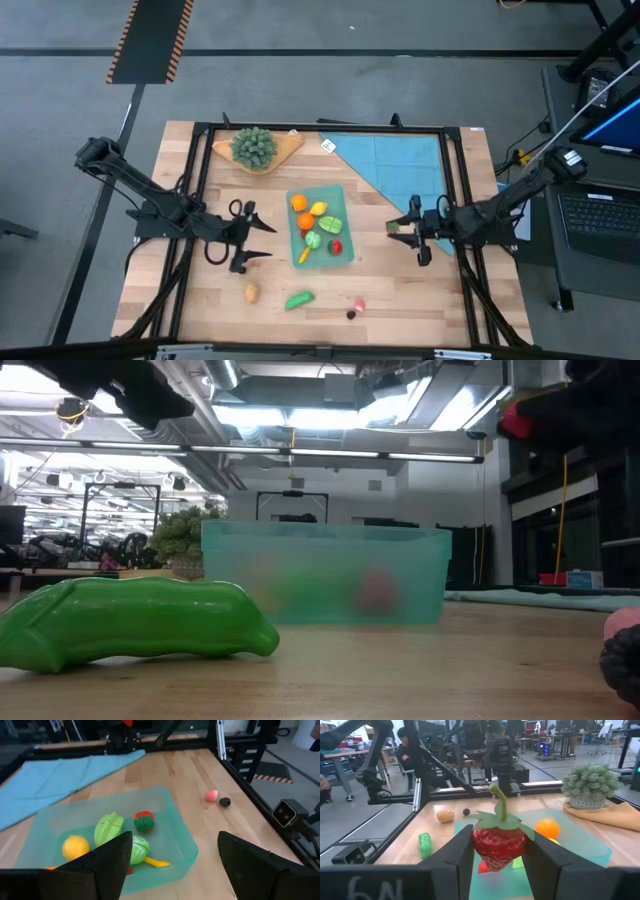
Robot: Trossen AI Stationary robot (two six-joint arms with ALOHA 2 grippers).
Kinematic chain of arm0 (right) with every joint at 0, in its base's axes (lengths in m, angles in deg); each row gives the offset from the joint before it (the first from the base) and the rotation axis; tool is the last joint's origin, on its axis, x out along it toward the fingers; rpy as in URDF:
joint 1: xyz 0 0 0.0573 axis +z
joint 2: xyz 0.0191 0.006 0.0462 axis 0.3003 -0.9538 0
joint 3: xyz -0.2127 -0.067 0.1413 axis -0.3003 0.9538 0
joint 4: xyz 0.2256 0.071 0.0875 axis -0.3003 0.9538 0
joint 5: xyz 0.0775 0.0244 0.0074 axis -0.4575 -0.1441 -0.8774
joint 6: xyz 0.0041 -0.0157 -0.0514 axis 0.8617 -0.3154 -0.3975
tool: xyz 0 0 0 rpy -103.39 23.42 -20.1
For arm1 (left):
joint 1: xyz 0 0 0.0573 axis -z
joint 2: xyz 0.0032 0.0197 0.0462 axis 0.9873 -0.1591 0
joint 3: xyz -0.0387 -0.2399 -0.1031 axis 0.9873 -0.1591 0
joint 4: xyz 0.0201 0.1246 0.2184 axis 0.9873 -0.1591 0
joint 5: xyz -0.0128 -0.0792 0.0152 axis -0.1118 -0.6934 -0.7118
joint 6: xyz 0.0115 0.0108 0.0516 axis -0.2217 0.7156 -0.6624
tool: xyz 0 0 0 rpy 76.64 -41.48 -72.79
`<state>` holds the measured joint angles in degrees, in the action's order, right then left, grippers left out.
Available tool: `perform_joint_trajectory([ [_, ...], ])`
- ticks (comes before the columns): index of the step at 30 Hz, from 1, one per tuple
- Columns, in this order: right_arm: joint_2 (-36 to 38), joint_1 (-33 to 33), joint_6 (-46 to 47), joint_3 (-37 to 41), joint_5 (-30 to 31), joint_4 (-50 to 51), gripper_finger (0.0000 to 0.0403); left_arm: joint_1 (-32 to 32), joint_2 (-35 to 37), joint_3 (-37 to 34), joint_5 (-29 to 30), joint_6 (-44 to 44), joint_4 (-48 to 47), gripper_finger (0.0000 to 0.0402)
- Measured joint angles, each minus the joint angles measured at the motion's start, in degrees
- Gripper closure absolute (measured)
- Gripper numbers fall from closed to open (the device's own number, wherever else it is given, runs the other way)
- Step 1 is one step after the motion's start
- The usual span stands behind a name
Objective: Pick and placing Produce into tupperware
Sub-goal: Put the small strawberry into the bin
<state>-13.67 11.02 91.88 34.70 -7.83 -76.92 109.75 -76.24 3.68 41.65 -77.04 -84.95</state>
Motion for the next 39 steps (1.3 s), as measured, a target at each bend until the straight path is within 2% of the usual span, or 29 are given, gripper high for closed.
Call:
perform_joint_trajectory([
  [4, -1.6, -2.9, 0.0, -0.6, -1.5, -0.7, 0.0262, 0.0, 0.0, -4.5, 0.0, -1.1, 6.9, 0.0115],
  [8, -4.5, -6.1, -0.3, -2.6, -5.2, -0.6, 0.0262, 0.0, 0.0, -6.5, 0.0, -1.1, 10.0, 0.0115],
  [12, -8.3, -9.5, -0.8, -4.7, -6.6, -1.0, 0.0262, 0.0, 0.0, -6.6, 0.1, -1.7, 10.0, 0.0115],
  [28, -26.9, -21.8, -3.2, -18.9, -22.9, -2.1, 0.0262, 0.0, 0.0, -6.6, 0.0, -2.6, 10.0, 0.0115],
  [39, -38.5, -26.8, -5.7, -28.7, -28.2, -2.1, 0.0262, 0.0, 0.0, -6.6, 0.0, -2.6, 10.0, 0.0115],
])
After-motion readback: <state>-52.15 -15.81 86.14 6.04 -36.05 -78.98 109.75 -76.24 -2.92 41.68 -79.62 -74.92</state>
